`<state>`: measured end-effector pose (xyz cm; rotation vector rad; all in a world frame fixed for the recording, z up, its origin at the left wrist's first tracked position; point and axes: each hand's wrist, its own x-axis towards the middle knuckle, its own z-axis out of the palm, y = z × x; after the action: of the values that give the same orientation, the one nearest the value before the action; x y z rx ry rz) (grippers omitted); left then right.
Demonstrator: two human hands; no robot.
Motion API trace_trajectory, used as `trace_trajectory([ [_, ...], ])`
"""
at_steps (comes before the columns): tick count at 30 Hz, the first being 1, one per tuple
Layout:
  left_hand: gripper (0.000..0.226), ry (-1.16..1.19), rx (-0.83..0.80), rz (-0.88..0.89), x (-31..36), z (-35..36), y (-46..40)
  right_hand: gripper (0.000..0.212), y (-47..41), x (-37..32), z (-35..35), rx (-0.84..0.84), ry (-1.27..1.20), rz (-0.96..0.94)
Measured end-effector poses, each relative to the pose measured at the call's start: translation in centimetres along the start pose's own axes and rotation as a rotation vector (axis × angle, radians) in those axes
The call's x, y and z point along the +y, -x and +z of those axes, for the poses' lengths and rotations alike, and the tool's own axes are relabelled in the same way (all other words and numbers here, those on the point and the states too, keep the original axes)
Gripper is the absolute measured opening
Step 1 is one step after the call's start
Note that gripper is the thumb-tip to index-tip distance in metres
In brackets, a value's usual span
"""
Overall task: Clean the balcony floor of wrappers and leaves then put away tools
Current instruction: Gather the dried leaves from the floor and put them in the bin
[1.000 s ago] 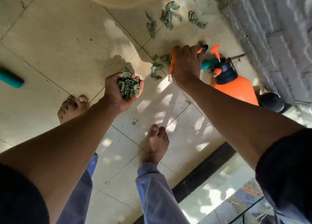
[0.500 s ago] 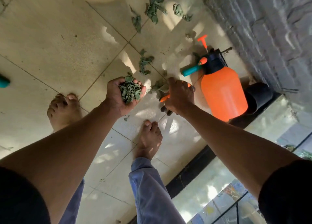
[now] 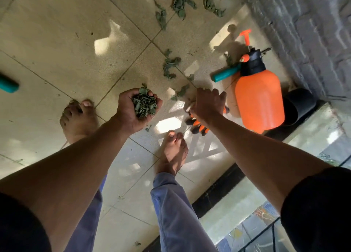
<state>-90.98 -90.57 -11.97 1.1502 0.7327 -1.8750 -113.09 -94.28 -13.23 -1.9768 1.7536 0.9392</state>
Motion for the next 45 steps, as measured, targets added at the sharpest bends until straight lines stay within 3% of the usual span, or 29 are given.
trace_trajectory([
  [3,0.014,0.001,-0.006,0.006,0.1,-0.1,0.2,0.048,0.5,0.2,0.1,-0.113,-0.070,0.033],
  [8,0.018,0.002,-0.015,-0.002,-0.1,0.1,0.2,0.051,0.8,0.3,1.1,0.082,-0.256,-0.032],
  [12,0.030,0.024,-0.028,0.006,0.0,0.2,-0.1,0.094,-0.6,-0.3,1.9,0.169,-0.426,-0.056],
  [14,0.029,0.040,-0.038,-0.004,0.2,0.0,-0.1,0.105,-1.5,-1.0,1.9,0.178,-0.428,-0.064],
  [17,0.029,0.059,-0.013,-0.027,0.6,-0.5,-0.1,0.097,-2.2,-2.6,1.9,0.171,-0.501,-0.101],
  [26,0.034,0.031,-0.003,-0.041,2.0,-1.2,-0.4,0.043,-3.1,-6.9,1.2,0.219,-0.681,-0.155],
  [31,0.037,0.000,0.009,-0.024,2.6,-1.0,-0.5,0.035,-5.7,-7.6,-1.4,0.311,-0.854,-0.069],
  [33,0.029,-0.005,0.013,-0.025,3.0,-0.6,-0.1,0.038,-6.9,-7.5,-2.7,0.364,-0.919,-0.062],
  [36,0.032,0.019,0.034,-0.021,3.7,-0.5,-0.6,0.058,-8.1,-7.0,-4.4,0.439,-0.890,-0.078],
  [41,0.035,-0.012,0.013,0.000,4.7,0.0,-1.3,0.095,-8.5,-6.1,-5.0,0.264,-0.525,-0.078],
  [45,0.033,0.006,0.010,0.003,5.4,0.5,-1.6,0.087,-8.8,-7.2,-4.5,0.236,-0.555,-0.112],
])
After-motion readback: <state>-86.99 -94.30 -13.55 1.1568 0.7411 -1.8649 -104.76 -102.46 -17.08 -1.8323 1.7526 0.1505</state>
